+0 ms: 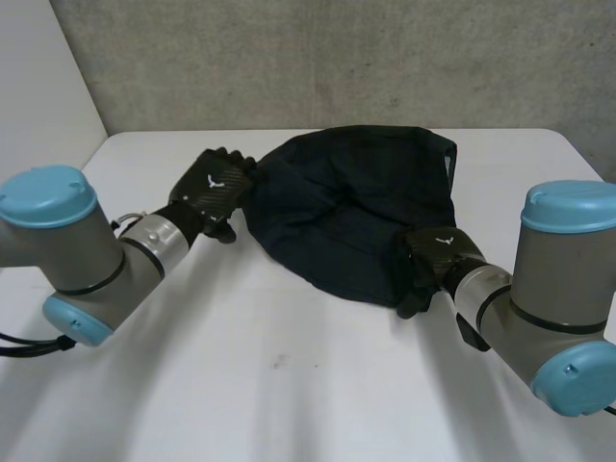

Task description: Fold the shorts.

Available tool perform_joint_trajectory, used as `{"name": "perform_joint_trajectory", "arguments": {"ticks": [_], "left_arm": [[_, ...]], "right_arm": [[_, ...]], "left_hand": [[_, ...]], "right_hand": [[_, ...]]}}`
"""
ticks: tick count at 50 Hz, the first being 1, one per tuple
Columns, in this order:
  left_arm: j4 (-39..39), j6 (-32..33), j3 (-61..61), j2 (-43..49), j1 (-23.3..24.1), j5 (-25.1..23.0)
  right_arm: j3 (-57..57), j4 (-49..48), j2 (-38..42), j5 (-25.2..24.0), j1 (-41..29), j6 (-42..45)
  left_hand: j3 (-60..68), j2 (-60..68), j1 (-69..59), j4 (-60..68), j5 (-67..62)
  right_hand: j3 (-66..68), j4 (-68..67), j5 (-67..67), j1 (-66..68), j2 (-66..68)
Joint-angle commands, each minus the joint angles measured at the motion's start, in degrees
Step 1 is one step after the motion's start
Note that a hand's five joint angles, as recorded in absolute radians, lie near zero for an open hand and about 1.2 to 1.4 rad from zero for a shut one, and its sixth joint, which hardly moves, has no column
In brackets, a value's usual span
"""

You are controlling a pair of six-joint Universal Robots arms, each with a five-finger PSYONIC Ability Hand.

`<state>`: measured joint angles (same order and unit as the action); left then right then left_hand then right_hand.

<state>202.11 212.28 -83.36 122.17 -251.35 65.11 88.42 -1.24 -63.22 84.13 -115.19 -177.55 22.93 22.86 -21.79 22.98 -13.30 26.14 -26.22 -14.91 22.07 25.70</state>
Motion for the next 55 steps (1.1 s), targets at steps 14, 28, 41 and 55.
{"name": "perform_joint_trajectory", "arguments": {"ticks": [14, 28, 41, 55], "left_arm": [[-5.94, 7.97, 16.91, 15.11, 0.60, -1.04], [-5.50, 7.97, 22.10, 19.50, 1.65, -1.04], [-5.23, 8.15, 28.42, 24.43, 2.18, -1.04], [-4.62, 8.67, 32.12, 29.17, 1.92, -1.04]], "right_arm": [[-1.84, -5.70, 8.28, 0.15, 0.58, 6.86], [-2.37, -10.10, 7.85, 0.94, 0.58, 9.50], [-0.44, -7.73, 5.74, 0.94, 0.67, 10.47], [4.48, -5.26, 1.70, 0.50, 0.49, 9.68]], "left_hand": [[6.29, 6.36, -7.43, 6.24, -5.92], [9.66, 9.73, -10.80, 9.61, -9.28], [16.38, 16.45, -17.52, 16.33, -16.00], [16.22, 16.28, -17.36, 16.16, -15.84]], "right_hand": [[13.02, -12.95, -14.25, 17.09, 13.46], [53.86, -53.78, -55.09, 57.93, 54.30], [42.66, -42.58, -43.88, 46.72, 43.10], [12.05, -11.98, -13.28, 16.12, 12.49]]}}
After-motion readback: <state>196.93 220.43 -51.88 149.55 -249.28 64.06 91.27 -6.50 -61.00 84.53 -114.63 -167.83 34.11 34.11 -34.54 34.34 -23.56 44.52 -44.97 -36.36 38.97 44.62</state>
